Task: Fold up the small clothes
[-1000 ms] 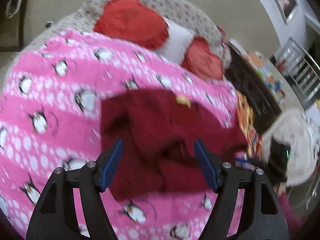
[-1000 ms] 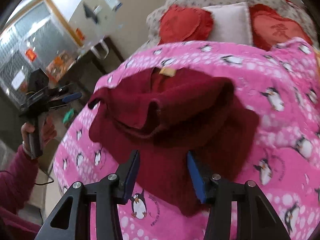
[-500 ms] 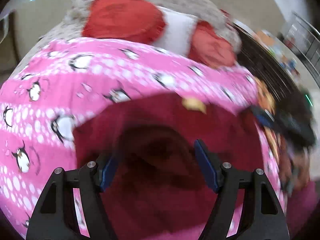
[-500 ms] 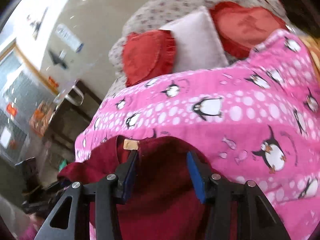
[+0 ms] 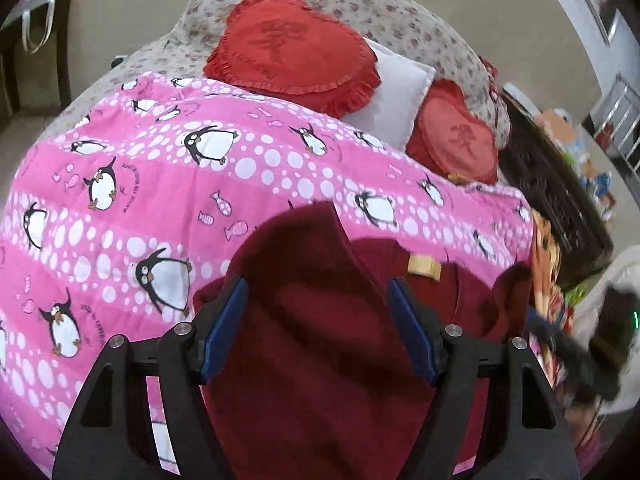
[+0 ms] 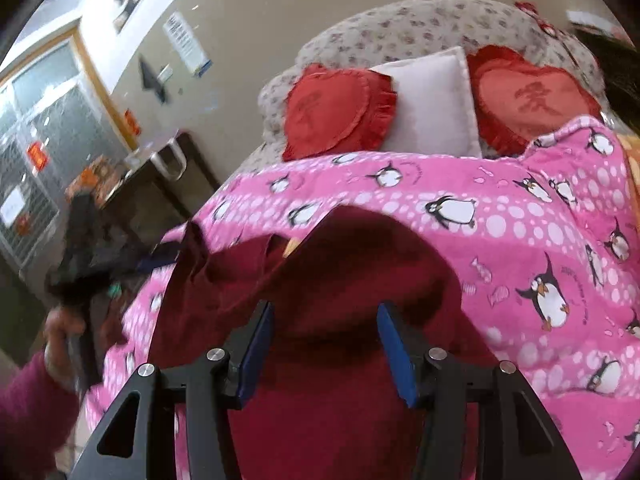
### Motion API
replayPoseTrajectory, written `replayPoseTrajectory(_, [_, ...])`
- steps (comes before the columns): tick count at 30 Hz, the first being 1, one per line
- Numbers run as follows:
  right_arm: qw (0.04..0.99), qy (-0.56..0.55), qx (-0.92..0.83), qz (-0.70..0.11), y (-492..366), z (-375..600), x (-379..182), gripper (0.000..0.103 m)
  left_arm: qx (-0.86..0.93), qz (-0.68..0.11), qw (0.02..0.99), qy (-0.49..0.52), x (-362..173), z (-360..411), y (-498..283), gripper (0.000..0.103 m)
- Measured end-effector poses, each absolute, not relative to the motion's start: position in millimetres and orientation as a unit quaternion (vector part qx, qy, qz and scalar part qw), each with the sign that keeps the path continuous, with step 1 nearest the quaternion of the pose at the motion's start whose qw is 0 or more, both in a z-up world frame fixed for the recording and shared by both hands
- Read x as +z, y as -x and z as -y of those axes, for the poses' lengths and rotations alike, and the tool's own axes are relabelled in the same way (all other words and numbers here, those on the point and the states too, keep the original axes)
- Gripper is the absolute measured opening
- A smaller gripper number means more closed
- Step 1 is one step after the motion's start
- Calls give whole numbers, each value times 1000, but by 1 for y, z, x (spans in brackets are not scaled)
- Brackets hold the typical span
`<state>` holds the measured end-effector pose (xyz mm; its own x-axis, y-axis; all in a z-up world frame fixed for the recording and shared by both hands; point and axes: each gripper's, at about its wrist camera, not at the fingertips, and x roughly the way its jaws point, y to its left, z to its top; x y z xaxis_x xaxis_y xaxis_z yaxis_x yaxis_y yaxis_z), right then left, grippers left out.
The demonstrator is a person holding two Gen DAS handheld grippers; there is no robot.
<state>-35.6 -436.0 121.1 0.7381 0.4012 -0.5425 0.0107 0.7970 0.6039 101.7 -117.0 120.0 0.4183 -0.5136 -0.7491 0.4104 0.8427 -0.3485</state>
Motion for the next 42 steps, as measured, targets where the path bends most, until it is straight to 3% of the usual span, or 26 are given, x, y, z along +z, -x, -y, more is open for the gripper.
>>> replayPoseTrajectory(5, [870, -342, 111, -337, 31, 449, 135, 52, -311, -453, 831, 84, 128, 106, -78, 72])
replayPoseTrajectory(12, [880, -234, 105, -399, 20, 402, 118, 52, -337, -482, 808, 30, 102, 138, -56, 73])
replayPoseTrajectory(17, [888, -289, 27, -356, -8, 431, 108, 52, -316, -494, 810, 9, 86, 178, -74, 73])
replayPoseTrajectory(20, [866, -317, -1, -388, -20, 445, 93, 52, -276, -522, 805, 52, 72, 176, -103, 72])
replayPoseTrajectory(24, [874, -312, 14, -371, 16, 450, 99, 53, -267, -546, 784, 126, 66, 150, -111, 72])
replayPoseTrajectory(26, [881, -302, 20, -363, 41, 451, 101, 54, -266, -537, 794, 104, 72, 143, -102, 72])
replayPoseTrajectory(28, [880, -302, 18, -366, 65, 453, 99, 62, -268, -529, 801, 83, 78, 136, -91, 72])
replayPoseTrajectory(42, [865, -338, 53, -367, 139, 429, 83, 62, -264, -505, 821, 14, 73, 76, -9, 73])
